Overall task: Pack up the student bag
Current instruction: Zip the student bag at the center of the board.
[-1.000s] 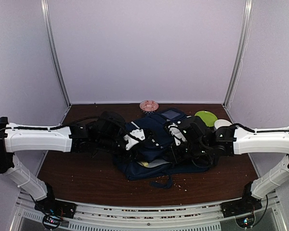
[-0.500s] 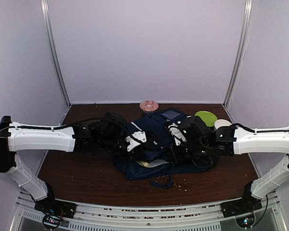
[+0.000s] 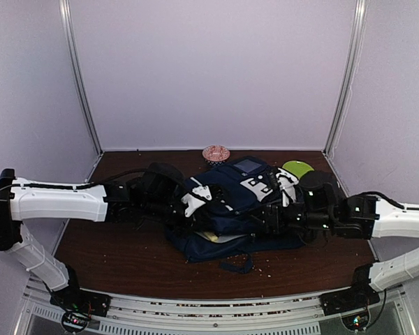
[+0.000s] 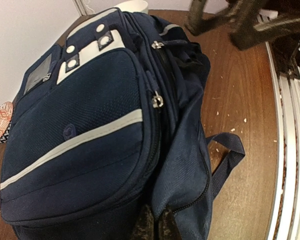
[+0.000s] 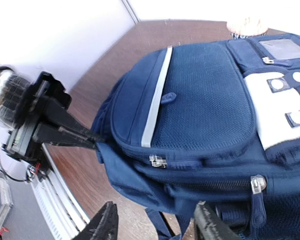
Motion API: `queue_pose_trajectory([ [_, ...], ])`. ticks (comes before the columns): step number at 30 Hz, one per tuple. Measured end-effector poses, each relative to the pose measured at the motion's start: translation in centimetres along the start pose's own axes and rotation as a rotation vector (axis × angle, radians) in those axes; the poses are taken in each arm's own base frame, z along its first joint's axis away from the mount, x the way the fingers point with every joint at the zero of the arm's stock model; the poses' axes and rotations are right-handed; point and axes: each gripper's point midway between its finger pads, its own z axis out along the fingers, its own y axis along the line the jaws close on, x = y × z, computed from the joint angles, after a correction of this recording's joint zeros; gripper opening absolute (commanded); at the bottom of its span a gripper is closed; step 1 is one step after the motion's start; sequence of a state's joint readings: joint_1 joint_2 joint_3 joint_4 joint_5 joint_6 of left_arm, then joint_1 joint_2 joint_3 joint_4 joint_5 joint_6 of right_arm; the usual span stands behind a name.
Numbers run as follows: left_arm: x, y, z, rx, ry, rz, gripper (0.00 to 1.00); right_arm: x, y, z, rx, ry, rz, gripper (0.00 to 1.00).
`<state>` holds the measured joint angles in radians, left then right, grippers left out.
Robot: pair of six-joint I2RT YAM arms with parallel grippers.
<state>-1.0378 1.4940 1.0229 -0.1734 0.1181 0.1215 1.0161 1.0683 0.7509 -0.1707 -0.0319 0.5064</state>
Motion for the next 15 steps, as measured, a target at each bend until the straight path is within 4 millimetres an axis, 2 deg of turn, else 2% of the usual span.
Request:
queue_pose_trajectory([
  [2, -0.2, 0.1, -0.2, -0.008, -0.018, -0.036, 0.00, 0.9, -0.3, -1.0, -0.029, -0.053, 0.030, 0.57],
  [4, -0.4, 0.2, -0.2, -0.014, -0.034, -0.080, 0.00, 2.7, -0.9, -1.3, -0.060, -0.084, 0.069, 0.57],
  [9, -1.0, 0.4, -0.2, -0.018, -0.062, -0.171, 0.00, 8.0, -3.0, -0.1, -0.050, -0.034, 0.134, 0.57],
  [12, -1.4, 0.5, -0.4, -0.024, -0.081, -0.201, 0.00, 9.0, -3.8, 0.1, -0.049, -0.052, 0.172, 0.58],
  [15, -1.9, 0.8, -1.0, -0.038, -0.101, -0.221, 0.00, 8.4, -3.8, 0.3, -0.058, -0.099, 0.204, 0.59],
])
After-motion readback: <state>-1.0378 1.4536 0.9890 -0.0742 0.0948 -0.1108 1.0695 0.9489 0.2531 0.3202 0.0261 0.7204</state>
